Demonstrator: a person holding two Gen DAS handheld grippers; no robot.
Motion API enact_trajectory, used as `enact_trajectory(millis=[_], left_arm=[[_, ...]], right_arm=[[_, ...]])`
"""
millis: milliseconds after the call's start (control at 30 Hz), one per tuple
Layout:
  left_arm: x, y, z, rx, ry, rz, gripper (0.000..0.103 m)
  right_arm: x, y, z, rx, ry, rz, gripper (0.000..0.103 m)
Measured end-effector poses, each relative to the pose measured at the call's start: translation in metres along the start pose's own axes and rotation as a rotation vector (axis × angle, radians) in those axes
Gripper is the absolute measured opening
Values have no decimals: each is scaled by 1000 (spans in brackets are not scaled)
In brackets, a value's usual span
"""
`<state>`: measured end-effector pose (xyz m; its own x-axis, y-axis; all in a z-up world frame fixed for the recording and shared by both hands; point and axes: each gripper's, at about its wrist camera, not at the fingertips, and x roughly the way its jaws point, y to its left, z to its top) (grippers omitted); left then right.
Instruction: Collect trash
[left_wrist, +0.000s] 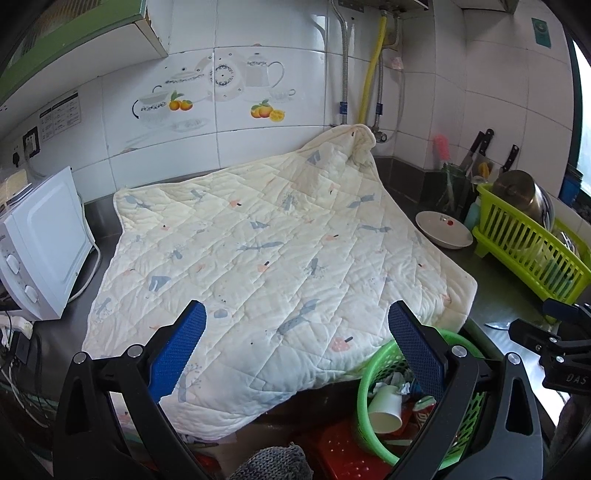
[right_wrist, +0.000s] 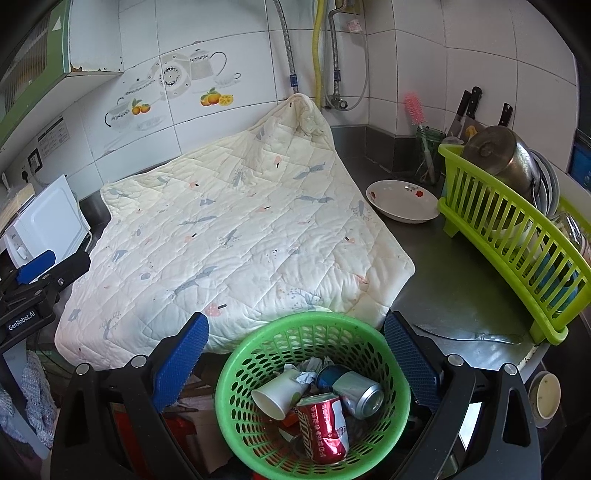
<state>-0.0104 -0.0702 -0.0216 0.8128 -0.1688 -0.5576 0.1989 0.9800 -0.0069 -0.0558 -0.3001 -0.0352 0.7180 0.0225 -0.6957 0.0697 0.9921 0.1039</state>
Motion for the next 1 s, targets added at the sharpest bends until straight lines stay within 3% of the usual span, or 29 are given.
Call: enact_trajectory(millis=[733, 1000], left_arm=[[2, 3, 0, -6, 6, -4, 97], [7, 7, 2, -29, 7, 39, 97]], right_arm=[[0, 5, 3, 3, 1, 5, 93], [3, 6, 3, -1, 4, 6, 93]])
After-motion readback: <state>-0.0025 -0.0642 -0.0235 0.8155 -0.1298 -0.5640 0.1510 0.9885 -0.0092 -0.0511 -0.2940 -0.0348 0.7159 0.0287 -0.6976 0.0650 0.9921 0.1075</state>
